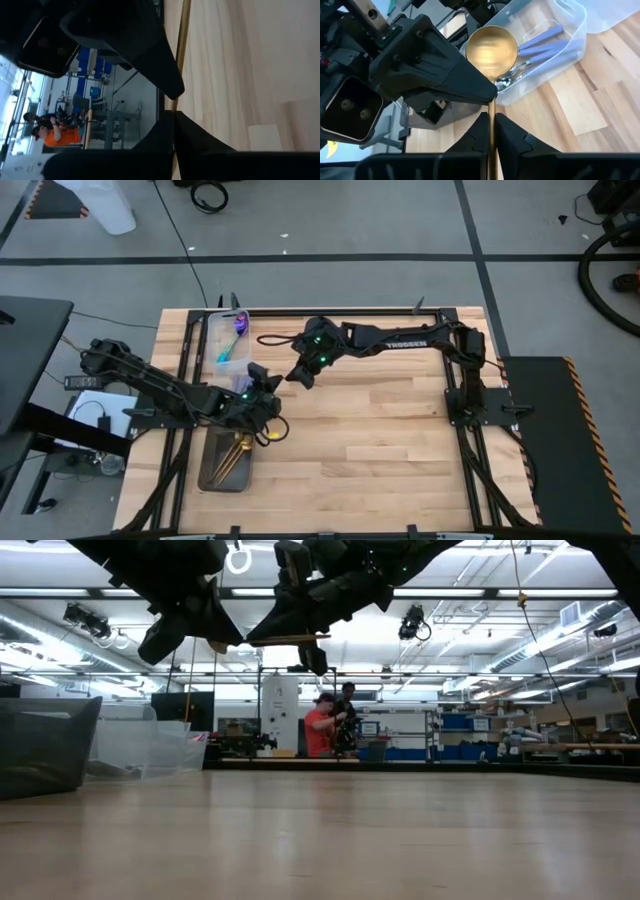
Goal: Sort silverware by color (type)
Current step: Put the gold spoon into the black bin
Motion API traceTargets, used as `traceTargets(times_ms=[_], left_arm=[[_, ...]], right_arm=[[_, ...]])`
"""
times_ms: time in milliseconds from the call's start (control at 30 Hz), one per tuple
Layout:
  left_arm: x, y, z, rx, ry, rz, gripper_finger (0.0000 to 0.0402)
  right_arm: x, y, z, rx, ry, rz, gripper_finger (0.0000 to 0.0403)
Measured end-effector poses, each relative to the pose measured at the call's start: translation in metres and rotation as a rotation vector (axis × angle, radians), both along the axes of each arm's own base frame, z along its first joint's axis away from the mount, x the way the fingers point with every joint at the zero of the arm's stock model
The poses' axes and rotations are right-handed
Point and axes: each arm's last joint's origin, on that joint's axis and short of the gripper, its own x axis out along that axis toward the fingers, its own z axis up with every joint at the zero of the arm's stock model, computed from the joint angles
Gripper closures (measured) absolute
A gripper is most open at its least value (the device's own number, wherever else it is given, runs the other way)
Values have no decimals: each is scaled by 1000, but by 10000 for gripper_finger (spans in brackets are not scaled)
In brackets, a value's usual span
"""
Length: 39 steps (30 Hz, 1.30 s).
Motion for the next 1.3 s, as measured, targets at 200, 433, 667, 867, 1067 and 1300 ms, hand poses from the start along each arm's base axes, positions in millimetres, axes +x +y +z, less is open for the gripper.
traceTargets(times_ms=[200, 433, 667, 867, 1067, 1300], left_arm=[[0, -2, 2, -12, -34, 0, 315], [0, -2, 2, 2, -35, 11, 235], [1, 4, 2, 42, 5, 22, 273], [1, 4, 1, 61, 44, 0, 339], [0, 5, -1, 38, 62, -9, 370], [-2, 6, -3, -36, 19, 21, 370]], right_arm=[[1, 1, 3, -4, -26, 10, 380], [2, 2, 4, 5, -40, 22, 379], [2, 4, 4, 16, -31, 29, 379], [1, 5, 3, 16, -19, 32, 379], [2, 5, 4, 1, -33, 33, 368], [-5, -3, 7, -12, -28, 65, 325]])
